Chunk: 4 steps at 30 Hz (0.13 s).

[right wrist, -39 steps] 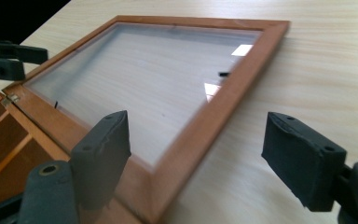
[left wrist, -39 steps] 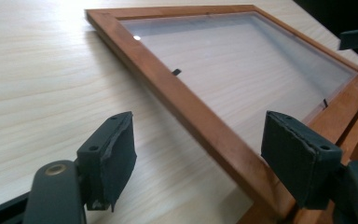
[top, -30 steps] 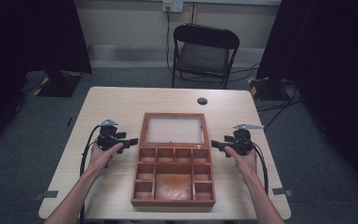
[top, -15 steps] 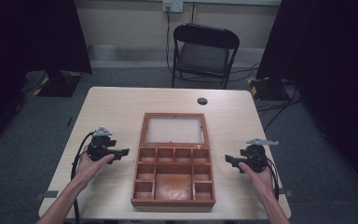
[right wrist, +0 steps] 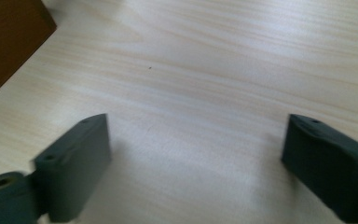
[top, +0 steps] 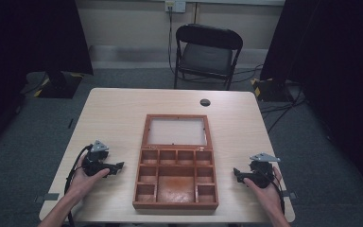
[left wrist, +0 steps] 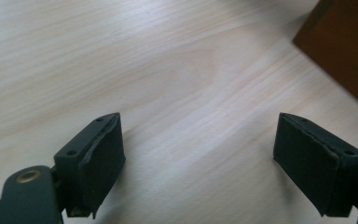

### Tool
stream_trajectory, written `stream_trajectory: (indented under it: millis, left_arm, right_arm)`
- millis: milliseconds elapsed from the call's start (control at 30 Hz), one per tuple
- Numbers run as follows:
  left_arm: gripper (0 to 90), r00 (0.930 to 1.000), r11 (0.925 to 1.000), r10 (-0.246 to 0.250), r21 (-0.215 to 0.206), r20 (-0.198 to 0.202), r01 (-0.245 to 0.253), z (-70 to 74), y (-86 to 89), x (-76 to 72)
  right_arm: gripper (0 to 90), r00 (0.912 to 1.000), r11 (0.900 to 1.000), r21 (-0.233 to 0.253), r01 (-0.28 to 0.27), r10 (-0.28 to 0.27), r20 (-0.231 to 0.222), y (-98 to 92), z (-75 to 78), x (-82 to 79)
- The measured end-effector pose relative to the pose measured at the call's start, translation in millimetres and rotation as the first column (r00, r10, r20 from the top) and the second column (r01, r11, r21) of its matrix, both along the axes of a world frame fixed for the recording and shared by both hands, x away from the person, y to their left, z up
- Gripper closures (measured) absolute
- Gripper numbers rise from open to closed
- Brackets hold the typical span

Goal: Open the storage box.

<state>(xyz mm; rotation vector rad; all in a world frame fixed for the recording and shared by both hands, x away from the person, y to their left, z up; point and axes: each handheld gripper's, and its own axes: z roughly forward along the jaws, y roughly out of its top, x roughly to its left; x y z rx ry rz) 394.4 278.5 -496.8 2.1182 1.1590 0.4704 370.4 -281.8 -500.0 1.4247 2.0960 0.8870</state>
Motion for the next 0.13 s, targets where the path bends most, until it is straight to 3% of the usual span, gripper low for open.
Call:
stream_trajectory:
  millis: [133]
  left_arm:
    - [10.3, 0.9984, 0.9992, 0.038, -0.016, 0.042, -0.037, -5.2, -1.7, -0.7]
  right_arm:
    - [4.8, 0.9998, 1.0, 0.0, 0.022, -0.022, -0.003, -1.1, -0.5, 1.1]
